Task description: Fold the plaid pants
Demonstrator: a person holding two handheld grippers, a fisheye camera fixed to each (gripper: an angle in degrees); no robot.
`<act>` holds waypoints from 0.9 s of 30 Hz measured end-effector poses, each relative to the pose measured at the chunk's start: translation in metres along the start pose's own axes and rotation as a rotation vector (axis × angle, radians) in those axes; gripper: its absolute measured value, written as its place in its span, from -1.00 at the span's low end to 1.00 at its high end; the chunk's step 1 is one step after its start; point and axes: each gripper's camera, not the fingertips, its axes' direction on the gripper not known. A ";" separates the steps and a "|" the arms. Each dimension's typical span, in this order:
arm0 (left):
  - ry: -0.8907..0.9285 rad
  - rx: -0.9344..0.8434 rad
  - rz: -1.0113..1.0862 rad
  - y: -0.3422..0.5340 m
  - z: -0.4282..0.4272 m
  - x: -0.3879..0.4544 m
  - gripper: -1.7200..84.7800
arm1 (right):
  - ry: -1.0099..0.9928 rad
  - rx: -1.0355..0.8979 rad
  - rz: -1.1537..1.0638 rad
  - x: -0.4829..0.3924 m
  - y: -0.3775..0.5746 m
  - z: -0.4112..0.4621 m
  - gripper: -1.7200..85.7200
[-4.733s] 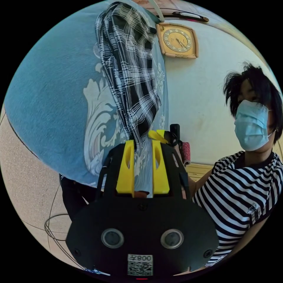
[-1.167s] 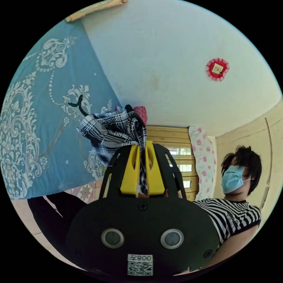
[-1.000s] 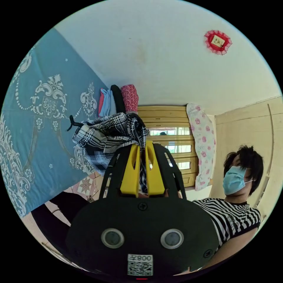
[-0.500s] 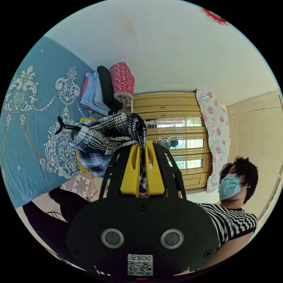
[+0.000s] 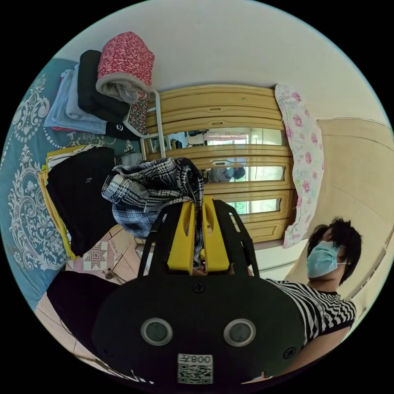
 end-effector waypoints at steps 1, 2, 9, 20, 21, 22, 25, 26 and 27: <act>0.008 -0.026 -0.002 -0.011 0.020 -0.014 -0.87 | 0.011 0.031 0.007 -0.005 0.000 -0.018 -0.96; 0.015 -0.046 -0.008 -0.022 0.040 -0.029 -0.87 | 0.019 0.058 0.010 -0.011 0.000 -0.035 -0.96; 0.027 -0.180 -0.032 -0.074 0.140 -0.110 -0.87 | 0.055 0.180 0.050 -0.025 -0.006 -0.119 -0.96; -0.128 -0.312 -0.057 -0.185 0.344 -0.244 -0.87 | 0.066 0.276 0.125 -0.020 -0.115 -0.299 -0.96; -0.133 -0.310 -0.054 -0.193 0.358 -0.249 -0.87 | 0.074 0.277 0.117 -0.022 -0.125 -0.312 -0.96; -0.133 -0.319 -0.040 -0.210 0.387 -0.260 -0.87 | 0.089 0.278 0.099 -0.026 -0.148 -0.338 -0.96; -0.137 -0.315 -0.002 -0.255 0.461 -0.279 -0.87 | 0.138 0.292 0.029 -0.045 -0.205 -0.400 -0.96; -0.133 -0.322 0.030 -0.274 0.490 -0.285 -0.87 | 0.174 0.294 -0.004 -0.054 -0.226 -0.423 -0.96; -0.135 -0.326 0.049 -0.283 0.503 -0.289 -0.87 | 0.190 0.294 -0.016 -0.057 -0.236 -0.433 -0.96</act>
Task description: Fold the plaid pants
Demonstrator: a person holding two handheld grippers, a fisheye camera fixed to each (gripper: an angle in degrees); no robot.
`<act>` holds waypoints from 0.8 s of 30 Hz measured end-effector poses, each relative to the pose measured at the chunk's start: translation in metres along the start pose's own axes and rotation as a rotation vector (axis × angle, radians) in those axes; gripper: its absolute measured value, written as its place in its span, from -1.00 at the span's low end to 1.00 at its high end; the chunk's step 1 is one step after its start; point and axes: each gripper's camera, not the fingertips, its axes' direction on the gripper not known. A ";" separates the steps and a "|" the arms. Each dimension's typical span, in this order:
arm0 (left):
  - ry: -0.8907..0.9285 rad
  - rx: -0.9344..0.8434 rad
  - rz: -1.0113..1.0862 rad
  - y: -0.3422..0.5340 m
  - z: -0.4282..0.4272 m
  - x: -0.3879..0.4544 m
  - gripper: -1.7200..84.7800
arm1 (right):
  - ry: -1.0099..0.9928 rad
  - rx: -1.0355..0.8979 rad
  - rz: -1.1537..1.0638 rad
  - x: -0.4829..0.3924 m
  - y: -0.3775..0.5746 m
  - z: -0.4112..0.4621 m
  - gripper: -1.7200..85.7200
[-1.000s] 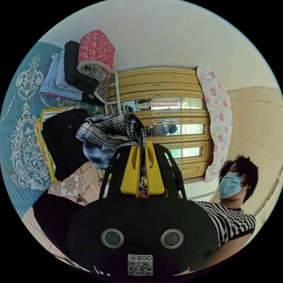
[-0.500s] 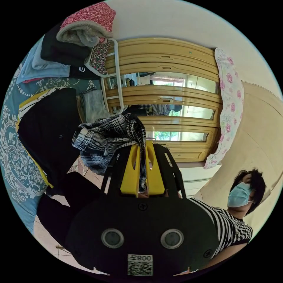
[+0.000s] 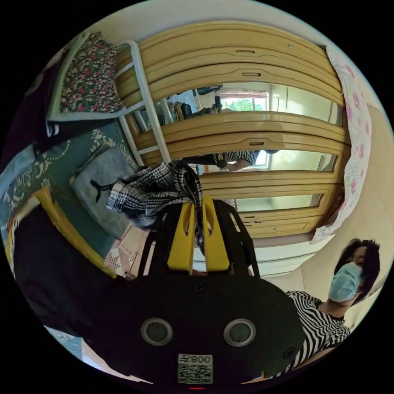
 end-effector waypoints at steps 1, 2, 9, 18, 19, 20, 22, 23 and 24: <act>-0.019 -0.012 0.032 -0.024 0.020 -0.006 -0.87 | 0.028 0.002 -0.022 -0.002 -0.024 -0.014 -0.96; -0.045 -0.023 0.053 -0.045 0.038 -0.014 -0.87 | 0.052 0.003 -0.037 -0.002 -0.046 -0.025 -0.96; -0.239 -0.103 0.013 -0.119 0.129 -0.125 -0.87 | 0.160 -0.029 0.063 0.062 -0.135 -0.049 -0.95; -0.398 -0.232 -0.203 -0.141 0.207 -0.272 -0.87 | 0.162 -0.170 0.354 0.158 -0.182 -0.035 -0.94; -0.395 -0.215 -0.189 -0.143 0.210 -0.277 -0.87 | 0.136 -0.157 0.356 0.157 -0.188 -0.039 -0.93; -0.395 -0.206 -0.178 -0.144 0.213 -0.282 -0.87 | 0.131 -0.155 0.364 0.157 -0.194 -0.042 -0.93; -0.400 -0.210 -0.177 -0.147 0.218 -0.293 -0.87 | 0.157 -0.173 0.375 0.159 -0.204 -0.045 -0.92; -0.416 -0.222 -0.181 -0.149 0.222 -0.302 -0.88 | 0.176 -0.186 0.390 0.163 -0.212 -0.046 -0.91; -0.432 -0.226 -0.185 -0.150 0.224 -0.306 -0.88 | 0.184 -0.193 0.397 0.165 -0.215 -0.046 -0.90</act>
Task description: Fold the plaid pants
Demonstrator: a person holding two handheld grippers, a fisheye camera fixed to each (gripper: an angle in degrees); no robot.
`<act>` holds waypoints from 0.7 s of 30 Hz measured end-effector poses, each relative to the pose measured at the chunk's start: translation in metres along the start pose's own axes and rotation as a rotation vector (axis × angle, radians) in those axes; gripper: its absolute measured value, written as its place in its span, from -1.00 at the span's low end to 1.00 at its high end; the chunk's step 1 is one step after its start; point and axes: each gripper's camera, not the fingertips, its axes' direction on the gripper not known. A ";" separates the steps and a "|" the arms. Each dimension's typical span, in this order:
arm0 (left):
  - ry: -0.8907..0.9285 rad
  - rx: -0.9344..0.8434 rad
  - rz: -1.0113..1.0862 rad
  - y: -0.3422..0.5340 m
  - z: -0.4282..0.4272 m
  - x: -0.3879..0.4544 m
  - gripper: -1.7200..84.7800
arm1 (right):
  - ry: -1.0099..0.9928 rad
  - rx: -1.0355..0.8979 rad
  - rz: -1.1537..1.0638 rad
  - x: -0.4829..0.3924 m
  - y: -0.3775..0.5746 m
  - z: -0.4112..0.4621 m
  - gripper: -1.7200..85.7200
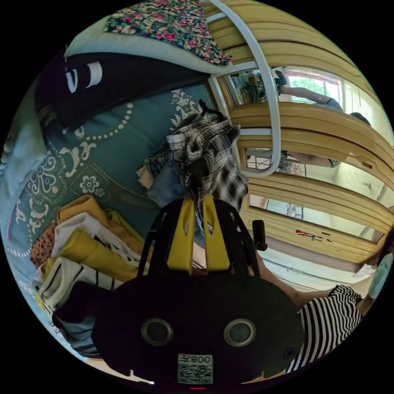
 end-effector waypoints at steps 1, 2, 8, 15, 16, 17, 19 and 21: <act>-0.040 -0.009 -0.009 -0.003 0.005 -0.005 -0.89 | 0.023 -0.015 0.025 0.003 -0.008 -0.001 -0.89; -0.081 -0.008 -0.014 -0.005 0.008 -0.010 -0.89 | 0.030 -0.022 0.054 0.006 -0.014 -0.003 -0.88; -0.115 0.105 0.060 -0.002 0.005 0.000 -0.93 | 0.024 0.031 0.090 -0.002 -0.024 -0.023 -0.85; -0.188 0.059 0.315 -0.038 0.044 0.050 -0.95 | 0.132 0.205 -0.054 -0.060 -0.040 -0.068 -0.93; -0.233 0.023 0.356 -0.049 0.057 0.057 -0.95 | 0.169 0.217 -0.097 -0.072 -0.051 -0.073 -0.94; -0.295 -0.006 0.387 -0.059 0.069 0.061 -0.96 | 0.194 0.213 -0.125 -0.082 -0.064 -0.076 -0.95; -0.412 -0.034 0.393 -0.074 0.082 0.061 -0.96 | 0.232 0.202 -0.147 -0.091 -0.080 -0.079 -0.95; -0.442 -0.050 0.362 -0.086 0.089 0.054 -0.95 | 0.302 0.176 -0.132 -0.090 -0.090 -0.080 -0.96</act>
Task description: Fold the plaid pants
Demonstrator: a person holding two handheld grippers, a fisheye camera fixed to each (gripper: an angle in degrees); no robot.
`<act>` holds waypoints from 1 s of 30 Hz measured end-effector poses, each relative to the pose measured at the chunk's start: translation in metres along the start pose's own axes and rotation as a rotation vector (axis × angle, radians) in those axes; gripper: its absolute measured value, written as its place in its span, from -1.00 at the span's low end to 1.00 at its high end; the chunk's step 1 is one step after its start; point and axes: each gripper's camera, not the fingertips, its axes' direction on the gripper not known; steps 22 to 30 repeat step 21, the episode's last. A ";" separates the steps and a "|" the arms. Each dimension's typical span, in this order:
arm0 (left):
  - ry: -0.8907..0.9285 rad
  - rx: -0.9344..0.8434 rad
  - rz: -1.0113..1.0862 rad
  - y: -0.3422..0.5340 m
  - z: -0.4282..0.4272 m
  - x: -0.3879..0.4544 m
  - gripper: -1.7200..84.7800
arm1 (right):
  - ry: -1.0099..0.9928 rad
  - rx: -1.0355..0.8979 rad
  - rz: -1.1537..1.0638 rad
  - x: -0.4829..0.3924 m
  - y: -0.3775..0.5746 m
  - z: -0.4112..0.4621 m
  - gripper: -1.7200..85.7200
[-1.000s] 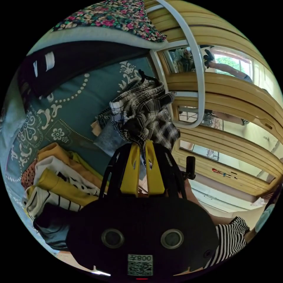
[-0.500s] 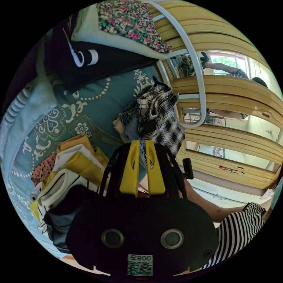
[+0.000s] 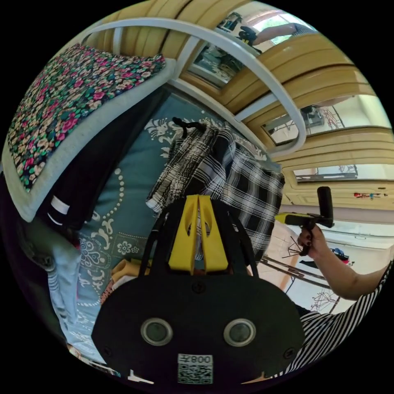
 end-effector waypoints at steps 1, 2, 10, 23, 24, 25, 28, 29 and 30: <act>0.019 -0.004 -0.021 -0.003 0.003 -0.006 -0.95 | 0.022 -0.025 0.016 0.007 -0.004 0.003 -0.96; 0.041 0.005 -0.040 -0.004 0.004 -0.010 -0.95 | -0.065 -0.020 0.059 0.019 -0.005 0.004 -0.96; 0.140 0.244 -0.129 0.022 -0.049 -0.020 -0.89 | -0.233 0.011 0.121 0.006 0.004 -0.009 -0.96; -0.307 0.485 -0.463 -0.010 -0.167 -0.085 -0.76 | -0.278 -0.089 0.012 -0.057 0.012 -0.014 -0.96; -0.307 0.485 -0.463 -0.010 -0.167 -0.085 -0.76 | -0.278 -0.089 0.012 -0.057 0.012 -0.014 -0.96; -0.307 0.485 -0.463 -0.010 -0.167 -0.085 -0.76 | -0.278 -0.089 0.012 -0.057 0.012 -0.014 -0.96; -0.307 0.485 -0.463 -0.010 -0.167 -0.085 -0.76 | -0.278 -0.089 0.012 -0.057 0.012 -0.014 -0.96; -0.307 0.485 -0.463 -0.010 -0.167 -0.085 -0.76 | -0.278 -0.089 0.012 -0.057 0.012 -0.014 -0.96; -0.307 0.485 -0.463 -0.010 -0.167 -0.085 -0.76 | -0.278 -0.089 0.012 -0.057 0.012 -0.014 -0.96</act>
